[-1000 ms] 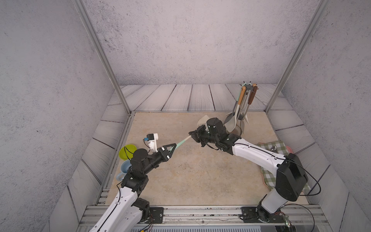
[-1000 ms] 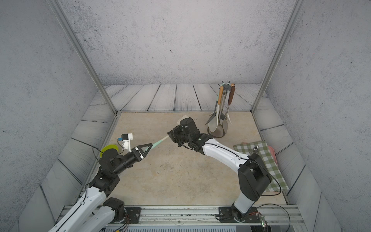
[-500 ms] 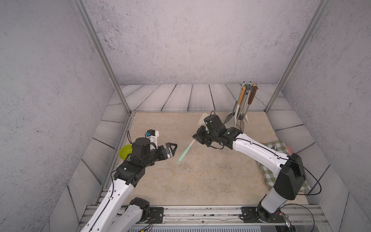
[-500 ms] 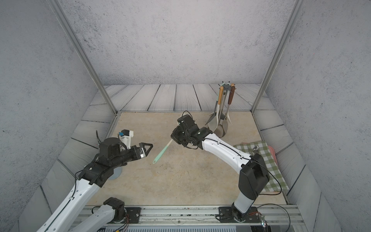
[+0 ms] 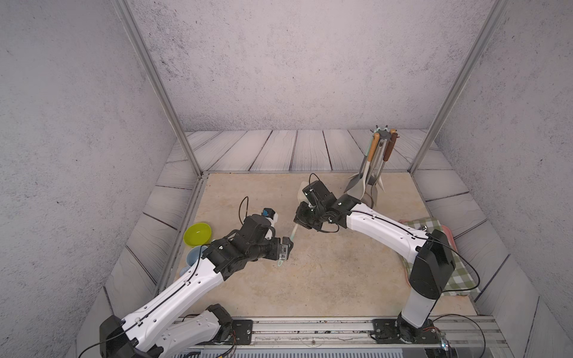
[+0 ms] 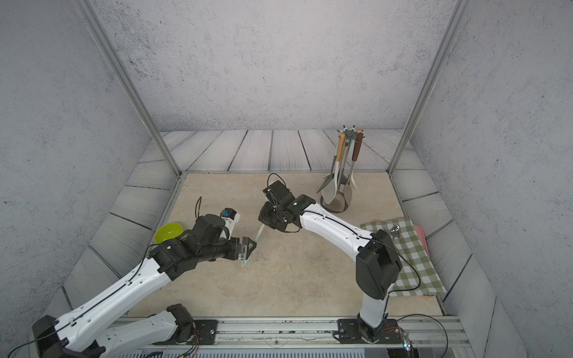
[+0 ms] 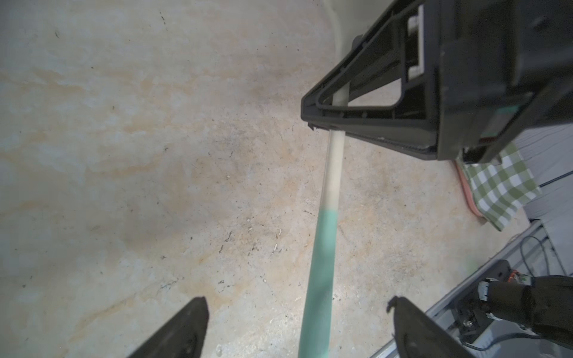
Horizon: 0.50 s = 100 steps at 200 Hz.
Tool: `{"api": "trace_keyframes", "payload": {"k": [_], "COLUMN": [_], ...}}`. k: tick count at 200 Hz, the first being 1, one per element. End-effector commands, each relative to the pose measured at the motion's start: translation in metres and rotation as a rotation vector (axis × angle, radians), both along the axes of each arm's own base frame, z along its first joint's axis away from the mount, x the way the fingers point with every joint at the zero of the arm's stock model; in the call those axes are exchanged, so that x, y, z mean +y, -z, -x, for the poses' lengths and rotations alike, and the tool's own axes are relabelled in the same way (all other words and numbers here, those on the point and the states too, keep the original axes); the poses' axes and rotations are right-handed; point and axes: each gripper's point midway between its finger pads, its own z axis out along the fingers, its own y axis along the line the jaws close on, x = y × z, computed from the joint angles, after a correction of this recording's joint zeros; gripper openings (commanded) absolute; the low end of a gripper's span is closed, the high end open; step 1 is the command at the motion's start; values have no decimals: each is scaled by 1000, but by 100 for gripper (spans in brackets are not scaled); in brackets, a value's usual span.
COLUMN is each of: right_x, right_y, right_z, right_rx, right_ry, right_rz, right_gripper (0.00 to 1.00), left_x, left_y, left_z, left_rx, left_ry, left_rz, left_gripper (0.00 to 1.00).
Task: Take the spatula off the kitchen utensil rack
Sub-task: Place the spatula at the center of the board.
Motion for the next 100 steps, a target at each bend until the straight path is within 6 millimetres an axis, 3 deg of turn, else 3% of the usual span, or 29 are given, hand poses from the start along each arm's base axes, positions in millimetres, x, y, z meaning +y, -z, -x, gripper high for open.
{"api": "trace_keyframes", "payload": {"k": [1, 22, 47, 67, 85, 100], "right_x": [2, 4, 5, 4, 6, 6], "right_y": [-13, -13, -11, -7, -4, -3], "right_z": [0, 4, 8, 9, 11, 11], "right_rx": [-23, -12, -4, 4, 11, 10], "right_ry": [-15, -20, -27, -28, -34, -42], "right_rz": [-10, -17, -17, -13, -12, -11], "right_gripper": [0, 0, 0, 0, 0, 0], "left_x": [5, -1, -9, -14, -15, -14], "left_y": [12, 22, 27, 28, 29, 31], "left_z": [-8, -14, -18, -19, -19, -19], "left_rx": [-24, -29, -36, -39, -35, -33], "left_ry": [-32, -35, -31, -28, -32, -39], "left_rz": [-133, -178, -189, -181, -175, -172], "left_gripper": [86, 75, 53, 30, 0, 0]}}
